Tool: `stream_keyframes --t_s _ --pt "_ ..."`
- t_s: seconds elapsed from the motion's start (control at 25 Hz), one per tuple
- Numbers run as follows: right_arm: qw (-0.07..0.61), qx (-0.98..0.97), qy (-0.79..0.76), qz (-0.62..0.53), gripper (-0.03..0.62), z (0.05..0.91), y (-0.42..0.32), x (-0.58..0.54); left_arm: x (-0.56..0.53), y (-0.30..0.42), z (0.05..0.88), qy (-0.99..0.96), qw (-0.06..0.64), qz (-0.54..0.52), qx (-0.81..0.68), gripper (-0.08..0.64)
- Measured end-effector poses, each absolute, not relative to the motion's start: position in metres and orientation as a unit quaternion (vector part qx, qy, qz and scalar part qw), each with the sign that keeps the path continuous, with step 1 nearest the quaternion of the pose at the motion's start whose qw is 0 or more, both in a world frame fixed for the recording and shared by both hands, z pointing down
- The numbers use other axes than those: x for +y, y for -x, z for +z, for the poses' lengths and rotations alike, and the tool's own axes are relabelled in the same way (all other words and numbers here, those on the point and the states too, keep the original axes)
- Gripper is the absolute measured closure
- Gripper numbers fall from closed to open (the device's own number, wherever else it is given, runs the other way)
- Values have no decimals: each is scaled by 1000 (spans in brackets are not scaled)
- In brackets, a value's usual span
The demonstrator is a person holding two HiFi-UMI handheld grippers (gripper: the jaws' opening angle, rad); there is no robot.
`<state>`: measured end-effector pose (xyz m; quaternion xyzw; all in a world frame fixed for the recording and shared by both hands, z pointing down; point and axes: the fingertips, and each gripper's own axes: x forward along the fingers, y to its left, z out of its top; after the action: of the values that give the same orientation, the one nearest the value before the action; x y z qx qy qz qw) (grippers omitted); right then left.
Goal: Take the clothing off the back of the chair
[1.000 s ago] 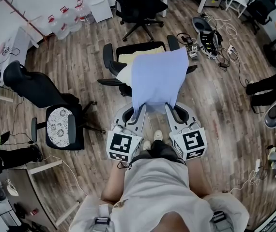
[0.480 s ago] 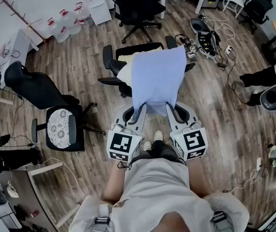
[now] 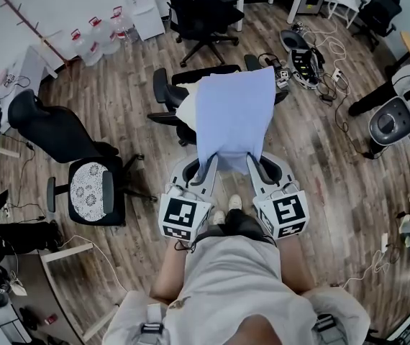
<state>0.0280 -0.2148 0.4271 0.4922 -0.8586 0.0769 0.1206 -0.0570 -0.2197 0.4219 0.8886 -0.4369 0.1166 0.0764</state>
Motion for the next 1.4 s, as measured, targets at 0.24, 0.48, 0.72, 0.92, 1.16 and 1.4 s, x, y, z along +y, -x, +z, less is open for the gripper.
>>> stream_keyframes --t_s 0.24,0.48,0.72,0.92,1.16,1.4 --pt "120 -856 -497 74 552 424 -24 -203 -209 61 418 -891 74 114 -432 512" --pt "118 -851 -506 71 552 420 -18 -194 -201 67 415 -895 72 109 -426 512" --pt "121 -848 -511 69 552 416 -18 -182 -191 67 411 -897 72 104 -423 513" --pt "119 -848 -513 66 552 415 -16 -173 -181 69 410 -898 73 102 -422 513" --pt "116 -849 -512 63 552 413 -13 -167 -176 72 409 -897 71 102 -424 514" --pt "113 -852 -508 58 552 408 -15 -166 -174 70 406 -895 69 101 -428 513"
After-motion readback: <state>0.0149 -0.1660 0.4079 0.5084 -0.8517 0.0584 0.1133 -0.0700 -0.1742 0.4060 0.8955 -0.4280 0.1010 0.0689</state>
